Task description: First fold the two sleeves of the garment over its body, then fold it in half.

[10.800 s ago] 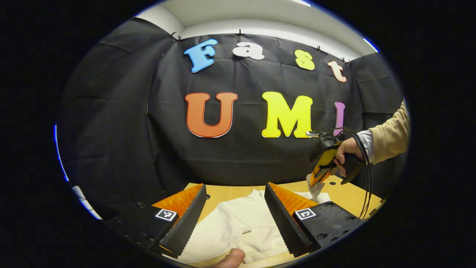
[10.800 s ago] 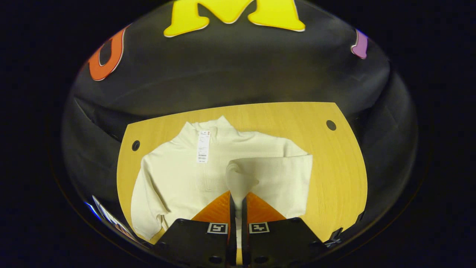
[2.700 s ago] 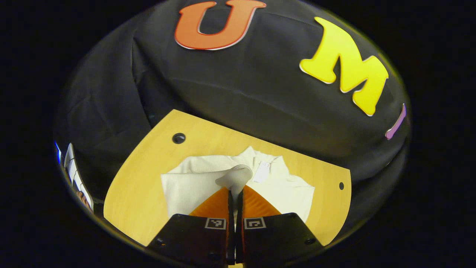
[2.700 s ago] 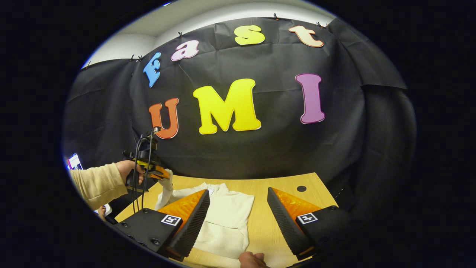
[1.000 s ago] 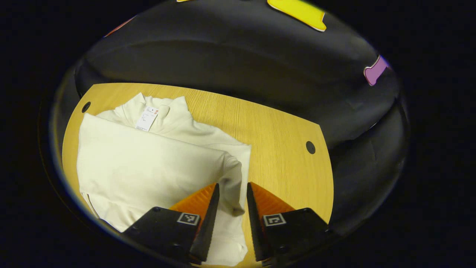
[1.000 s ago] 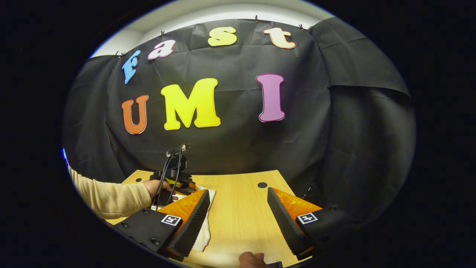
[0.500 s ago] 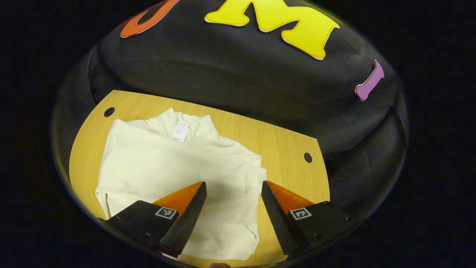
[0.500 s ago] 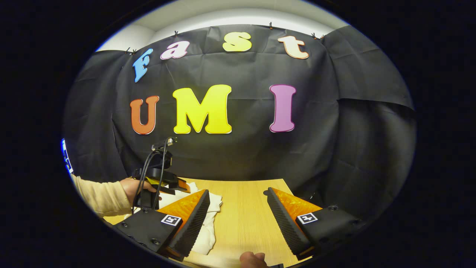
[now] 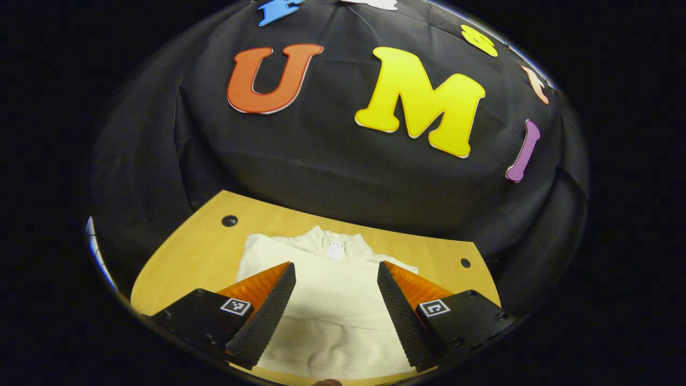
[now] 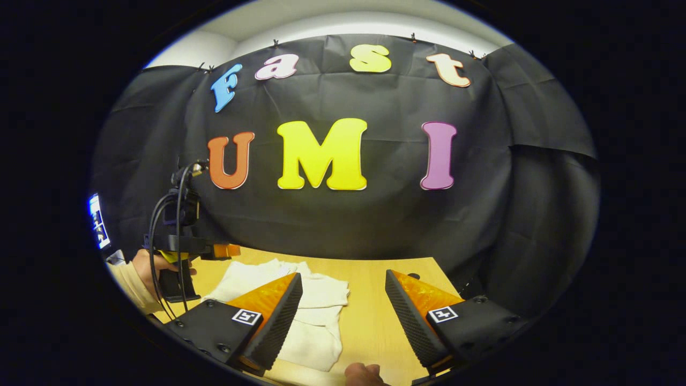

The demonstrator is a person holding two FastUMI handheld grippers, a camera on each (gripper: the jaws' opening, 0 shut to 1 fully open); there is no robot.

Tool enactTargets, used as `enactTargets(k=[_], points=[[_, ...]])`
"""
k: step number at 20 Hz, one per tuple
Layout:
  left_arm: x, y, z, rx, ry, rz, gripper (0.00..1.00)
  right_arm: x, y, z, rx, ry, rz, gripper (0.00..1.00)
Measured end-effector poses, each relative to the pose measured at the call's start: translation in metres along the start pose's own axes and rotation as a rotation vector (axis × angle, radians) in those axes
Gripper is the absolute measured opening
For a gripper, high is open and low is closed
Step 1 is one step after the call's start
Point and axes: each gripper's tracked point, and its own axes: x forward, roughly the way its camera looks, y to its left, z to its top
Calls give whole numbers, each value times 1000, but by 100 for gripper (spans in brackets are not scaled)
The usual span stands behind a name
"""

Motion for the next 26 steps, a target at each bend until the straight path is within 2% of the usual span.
enactTargets(k=[3,6,8,14,16,18,26], points=[[-35,60,20,43,-122,98,98,12,20,-22,-27,41,17,96],[-50,102,10,52,-122,154,98,25,30,-51,-55,103,14,97],[-57,135,0,49,-119,220,98,32,36,-65,-69,127,8,96],[-74,193,-73,49,39,294,98,51,43,-110,-93,197,-12,97],[-77,199,-101,40,96,297,98,55,39,-128,-89,234,-31,94],[-76,204,-126,37,154,303,98,58,33,-150,-98,283,-56,97],[-67,195,-228,20,433,289,98,53,12,-231,-132,487,-68,96]])
